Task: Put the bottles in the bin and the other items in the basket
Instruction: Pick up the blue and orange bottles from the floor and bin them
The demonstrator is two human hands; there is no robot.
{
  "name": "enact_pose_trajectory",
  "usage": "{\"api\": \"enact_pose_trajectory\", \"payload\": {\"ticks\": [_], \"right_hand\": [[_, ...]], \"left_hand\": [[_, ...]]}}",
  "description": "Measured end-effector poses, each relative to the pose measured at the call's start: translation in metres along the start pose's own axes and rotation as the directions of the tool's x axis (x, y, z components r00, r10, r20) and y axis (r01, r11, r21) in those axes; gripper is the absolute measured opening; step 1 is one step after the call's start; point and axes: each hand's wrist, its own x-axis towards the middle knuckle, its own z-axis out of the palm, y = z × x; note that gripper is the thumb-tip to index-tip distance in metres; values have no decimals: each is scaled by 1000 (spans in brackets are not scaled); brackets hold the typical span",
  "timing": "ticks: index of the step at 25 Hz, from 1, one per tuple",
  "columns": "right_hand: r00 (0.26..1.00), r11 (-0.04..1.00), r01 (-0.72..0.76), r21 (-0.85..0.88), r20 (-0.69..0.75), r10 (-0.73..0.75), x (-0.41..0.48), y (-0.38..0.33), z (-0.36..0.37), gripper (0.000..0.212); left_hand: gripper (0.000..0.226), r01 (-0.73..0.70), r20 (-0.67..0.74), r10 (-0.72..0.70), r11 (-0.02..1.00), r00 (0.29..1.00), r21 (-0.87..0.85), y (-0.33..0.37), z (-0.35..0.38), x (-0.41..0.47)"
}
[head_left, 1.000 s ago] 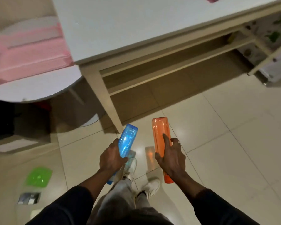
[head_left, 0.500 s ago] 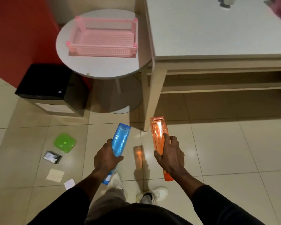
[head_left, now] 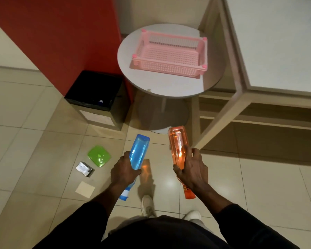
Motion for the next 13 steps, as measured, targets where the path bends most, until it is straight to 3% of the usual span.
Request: {"api": "enact_pose_trajectory", "payload": {"ticks": [6, 13], "right_hand": [[992, 992, 123, 17, 4, -123, 32, -52, -2, 90], [953, 956, 292, 25, 77, -293, 106, -108, 10, 98]], "left_hand": [[88, 101, -32, -104, 991, 994, -86, -31, -29, 14], [93, 249, -94, -259, 962, 961, -112, -60, -62, 41]]}}
